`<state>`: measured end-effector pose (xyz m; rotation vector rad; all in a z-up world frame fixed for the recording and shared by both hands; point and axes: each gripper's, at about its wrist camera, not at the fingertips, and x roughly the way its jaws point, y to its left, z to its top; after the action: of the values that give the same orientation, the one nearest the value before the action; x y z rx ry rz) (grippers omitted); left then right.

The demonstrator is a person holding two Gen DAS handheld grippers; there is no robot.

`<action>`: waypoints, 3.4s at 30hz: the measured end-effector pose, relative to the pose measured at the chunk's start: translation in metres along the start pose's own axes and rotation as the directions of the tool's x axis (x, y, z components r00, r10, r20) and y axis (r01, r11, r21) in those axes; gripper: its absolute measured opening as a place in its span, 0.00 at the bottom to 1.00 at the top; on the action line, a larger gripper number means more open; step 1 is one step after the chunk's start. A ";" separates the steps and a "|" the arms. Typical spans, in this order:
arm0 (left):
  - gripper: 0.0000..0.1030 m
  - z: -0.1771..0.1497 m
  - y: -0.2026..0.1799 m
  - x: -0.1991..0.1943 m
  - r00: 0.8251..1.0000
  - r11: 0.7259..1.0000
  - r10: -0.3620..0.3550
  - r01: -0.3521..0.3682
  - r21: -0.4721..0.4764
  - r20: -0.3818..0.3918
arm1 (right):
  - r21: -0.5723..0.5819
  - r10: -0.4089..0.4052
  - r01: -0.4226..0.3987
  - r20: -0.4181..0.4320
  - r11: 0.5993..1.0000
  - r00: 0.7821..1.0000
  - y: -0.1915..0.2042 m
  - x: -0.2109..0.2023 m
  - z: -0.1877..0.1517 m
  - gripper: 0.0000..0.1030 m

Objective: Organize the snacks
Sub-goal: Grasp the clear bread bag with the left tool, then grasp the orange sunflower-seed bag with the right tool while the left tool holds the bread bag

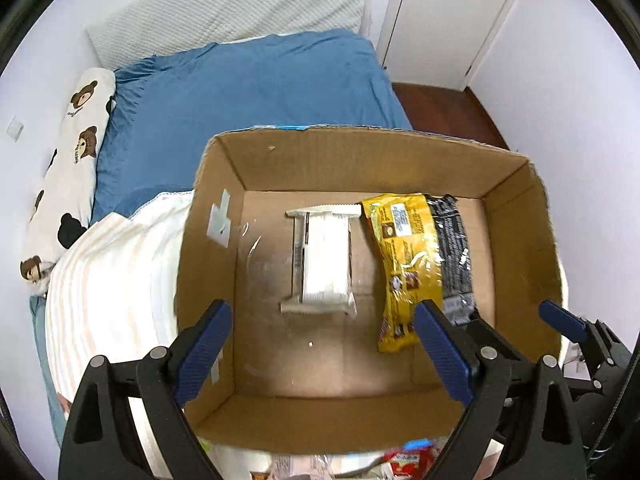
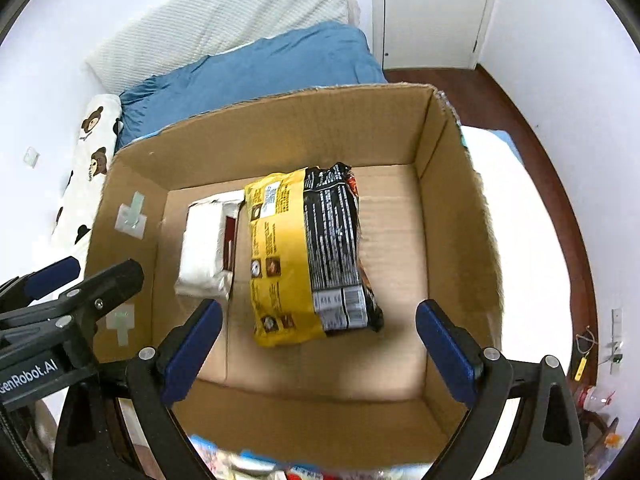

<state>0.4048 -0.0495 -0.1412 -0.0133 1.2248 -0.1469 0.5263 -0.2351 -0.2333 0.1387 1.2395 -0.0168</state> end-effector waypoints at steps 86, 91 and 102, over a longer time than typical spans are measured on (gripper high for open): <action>0.48 -0.272 -0.009 0.033 0.974 0.998 0.057 -0.047 0.050 -0.220 | -0.057 -0.014 -0.009 -0.393 0.998 0.920 -0.028 0.053 -0.320 0.61; 0.48 -0.286 -0.031 0.047 0.966 0.992 0.103 -0.083 0.092 -0.238 | 0.028 0.057 -0.050 -0.406 0.998 0.912 -0.051 0.048 -0.303 0.60; 0.50 -0.280 -0.016 0.067 0.959 0.996 0.092 -0.086 0.032 -0.270 | 0.149 0.132 -0.074 -0.428 0.986 0.894 -0.100 0.040 -0.280 0.69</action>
<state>0.1627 -0.0545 -0.2982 0.0816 1.4952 -0.0835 0.2665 -0.2995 -0.3694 0.3352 1.6814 0.0288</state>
